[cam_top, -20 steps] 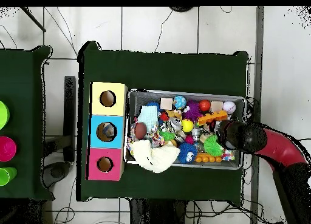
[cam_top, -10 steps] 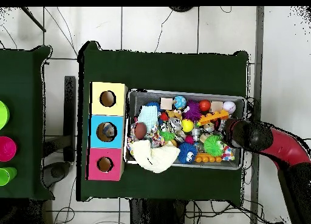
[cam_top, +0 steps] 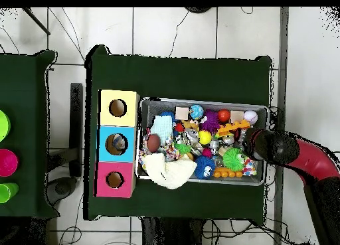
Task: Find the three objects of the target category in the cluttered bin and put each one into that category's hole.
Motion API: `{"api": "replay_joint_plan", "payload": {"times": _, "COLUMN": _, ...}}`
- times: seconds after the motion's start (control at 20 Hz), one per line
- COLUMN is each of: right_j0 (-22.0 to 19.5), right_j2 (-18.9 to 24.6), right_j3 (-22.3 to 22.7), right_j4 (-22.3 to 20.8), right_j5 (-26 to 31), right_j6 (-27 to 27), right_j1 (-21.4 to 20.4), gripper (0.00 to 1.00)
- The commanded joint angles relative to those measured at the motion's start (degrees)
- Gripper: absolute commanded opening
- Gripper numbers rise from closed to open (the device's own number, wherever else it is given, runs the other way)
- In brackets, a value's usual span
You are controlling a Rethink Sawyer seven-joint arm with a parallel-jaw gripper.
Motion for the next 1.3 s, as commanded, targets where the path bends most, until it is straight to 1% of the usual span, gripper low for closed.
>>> {"api": "replay_joint_plan", "payload": {"times": 0.05, "right_j0": -0.5, "right_j2": 3.4, "right_j3": 0.4, "right_j4": -2.6, "right_j5": 7.4, "right_j6": -15.8, "right_j1": -0.7, "gripper": 1.00}}
{"api": "replay_joint_plan", "payload": {"times": 0.25, "right_j0": -0.5, "right_j2": 3.2, "right_j3": 1.2, "right_j4": -2.1, "right_j5": 8.8, "right_j6": -15.8, "right_j1": -2.3, "gripper": 1.00}}
{"api": "replay_joint_plan", "payload": {"times": 0.4, "right_j0": -1.2, "right_j2": 3.3, "right_j3": 2.8, "right_j4": -1.9, "right_j5": 9.6, "right_j6": -16.3, "right_j1": -4.7, "gripper": 1.00}}
{"api": "replay_joint_plan", "payload": {"times": 0.75, "right_j0": -2.5, "right_j2": 3.1, "right_j3": 2.7, "right_j4": -2.6, "right_j5": 11.5, "right_j6": -17.9, "right_j1": -6.8, "gripper": 1.00}}
{"api": "replay_joint_plan", "payload": {"times": 1.0, "right_j0": -4.0, "right_j2": 2.7, "right_j3": 4.7, "right_j4": -4.1, "right_j5": 9.1, "right_j6": -17.2, "right_j1": -6.4, "gripper": 1.00}}
{"api": "replay_joint_plan", "payload": {"times": 1.3, "right_j0": -4.5, "right_j2": 1.8, "right_j3": 7.4, "right_j4": -6.0, "right_j5": 5.1, "right_j6": -14.3, "right_j1": -5.9, "gripper": 1.00}}
